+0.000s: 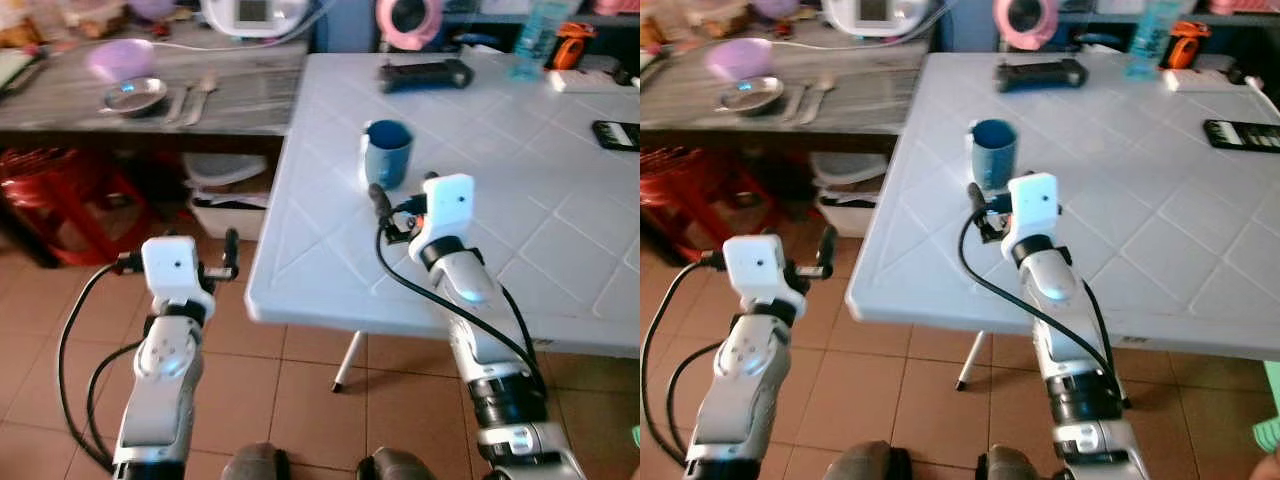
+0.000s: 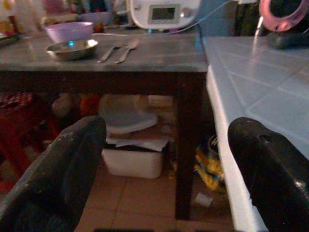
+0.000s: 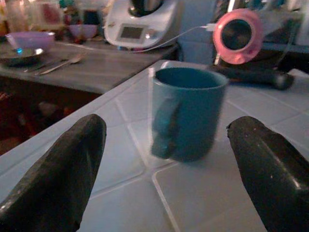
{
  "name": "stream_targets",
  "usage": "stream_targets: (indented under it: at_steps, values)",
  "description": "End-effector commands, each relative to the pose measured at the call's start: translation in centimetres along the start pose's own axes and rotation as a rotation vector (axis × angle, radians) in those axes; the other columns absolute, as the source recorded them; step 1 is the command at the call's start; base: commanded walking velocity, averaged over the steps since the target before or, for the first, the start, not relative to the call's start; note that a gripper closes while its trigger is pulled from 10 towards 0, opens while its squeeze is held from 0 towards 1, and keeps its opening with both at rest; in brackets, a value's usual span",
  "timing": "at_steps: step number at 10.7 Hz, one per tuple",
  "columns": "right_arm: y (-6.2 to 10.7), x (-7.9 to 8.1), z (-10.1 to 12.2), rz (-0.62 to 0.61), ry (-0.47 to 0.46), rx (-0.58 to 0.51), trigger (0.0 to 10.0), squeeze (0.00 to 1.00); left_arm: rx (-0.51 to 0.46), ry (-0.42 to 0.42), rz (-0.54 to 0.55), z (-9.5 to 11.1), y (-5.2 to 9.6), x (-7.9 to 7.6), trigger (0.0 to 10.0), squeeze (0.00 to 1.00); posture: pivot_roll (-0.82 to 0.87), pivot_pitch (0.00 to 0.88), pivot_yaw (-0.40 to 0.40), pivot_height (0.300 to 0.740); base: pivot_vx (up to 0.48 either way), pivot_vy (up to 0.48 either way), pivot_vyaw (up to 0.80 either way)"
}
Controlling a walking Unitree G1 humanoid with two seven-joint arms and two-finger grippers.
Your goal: Setting the table
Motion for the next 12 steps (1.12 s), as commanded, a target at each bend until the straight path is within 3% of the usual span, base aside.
stream_targets:
  at_steps: [1, 10, 11, 12]
  values:
    - [-0.5, 0.0, 0.4, 0.007, 0.012, -0.012, 10.0, 0.0, 0.002, -0.016, 0.015, 0.2, 0.3, 0.5, 10.0, 0.0, 0.01, 0.138, 0.063, 0.74, 0.0, 0.0, 0.0]
    - [-3.3, -1.7, 1.4, -0.138, 0.036, -0.005, 10.0, 0.0, 0.031, -0.021, -0.014, 0.4, 0.8, 0.3, 10.0, 0.0, 0.04, 0.201, 0.081, 0.74, 0.0, 0.0, 0.0]
    - [-3.6, -1.7, 1.5, -0.142, 0.015, -0.008, 3.2, 0.0, 0.032, -0.02, -0.015, 0.4, 0.8, 0.3, 10.0, 0.0, 0.04, 0.203, 0.081, 0.74, 0.0, 0.0, 0.0]
    - [-4.2, -1.7, 1.9, -0.146, 0.012, -0.018, 0.0, 0.0, 0.032, -0.02, -0.016, 0.4, 0.8, 0.3, 10.0, 0.0, 0.04, 0.203, 0.079, 0.74, 0.0, 0.0, 0.0]
Point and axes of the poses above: a point about 5 cm out from each wrist's last joint towards the gripper, its own y axis pointing back from the gripper into the wrist, its own z axis along the axis of the wrist's last joint, x = y × z, the point moved 4 cm from there along -y, pointing out of the wrist towards the gripper, and after that the axes turned 5 degrees about y, right-handed, at the moved point
